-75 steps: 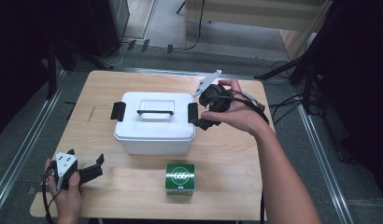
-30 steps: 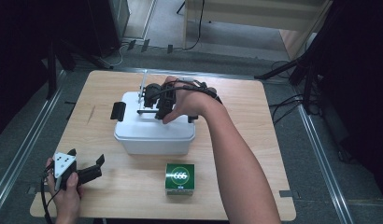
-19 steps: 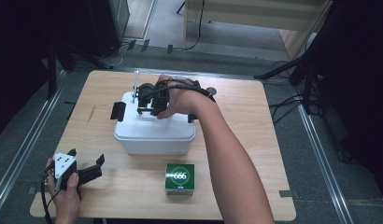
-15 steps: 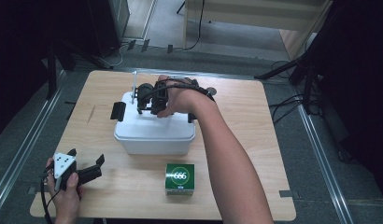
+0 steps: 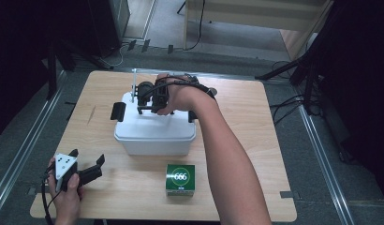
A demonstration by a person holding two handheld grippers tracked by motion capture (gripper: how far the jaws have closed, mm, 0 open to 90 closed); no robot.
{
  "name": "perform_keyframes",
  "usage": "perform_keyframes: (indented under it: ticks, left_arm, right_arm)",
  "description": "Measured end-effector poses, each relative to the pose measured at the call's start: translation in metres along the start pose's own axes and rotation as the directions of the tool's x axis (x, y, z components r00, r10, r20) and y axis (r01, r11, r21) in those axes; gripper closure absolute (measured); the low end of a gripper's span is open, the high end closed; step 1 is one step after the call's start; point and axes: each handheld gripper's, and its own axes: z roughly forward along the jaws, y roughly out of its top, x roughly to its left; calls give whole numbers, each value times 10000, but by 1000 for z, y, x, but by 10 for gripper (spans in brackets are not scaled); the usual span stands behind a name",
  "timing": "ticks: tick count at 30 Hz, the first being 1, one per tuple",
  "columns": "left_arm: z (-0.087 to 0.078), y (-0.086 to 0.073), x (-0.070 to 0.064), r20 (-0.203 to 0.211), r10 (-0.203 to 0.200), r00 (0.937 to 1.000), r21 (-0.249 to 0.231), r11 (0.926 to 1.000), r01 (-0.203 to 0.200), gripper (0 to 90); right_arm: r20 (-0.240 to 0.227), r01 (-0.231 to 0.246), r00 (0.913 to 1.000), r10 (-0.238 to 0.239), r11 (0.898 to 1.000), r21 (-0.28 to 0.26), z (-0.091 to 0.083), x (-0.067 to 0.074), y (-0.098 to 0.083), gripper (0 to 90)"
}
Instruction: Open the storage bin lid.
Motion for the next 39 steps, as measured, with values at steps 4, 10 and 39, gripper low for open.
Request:
perform_keyframes:
  ticks: [4, 10, 39]
  left_arm:
    - [0, 0, -1, -24, 93, 10000, 15, 10000, -93, 71]
    - [0, 0, 0, 42, -23, 10000, 10, 10000, 23, 71]
    - [-1, 0, 4, 220, -301, 9993, -71, 9995, 303, 71]
  right_arm:
    - [99, -14, 9999, 15, 10000, -34, -5, -1, 2, 851]
    - [370, -55, 9993, 68, 9994, -346, -22, -3, 2, 851]
    - [1293, -728, 9884, 793, 9959, -541, -74, -3, -80, 851]
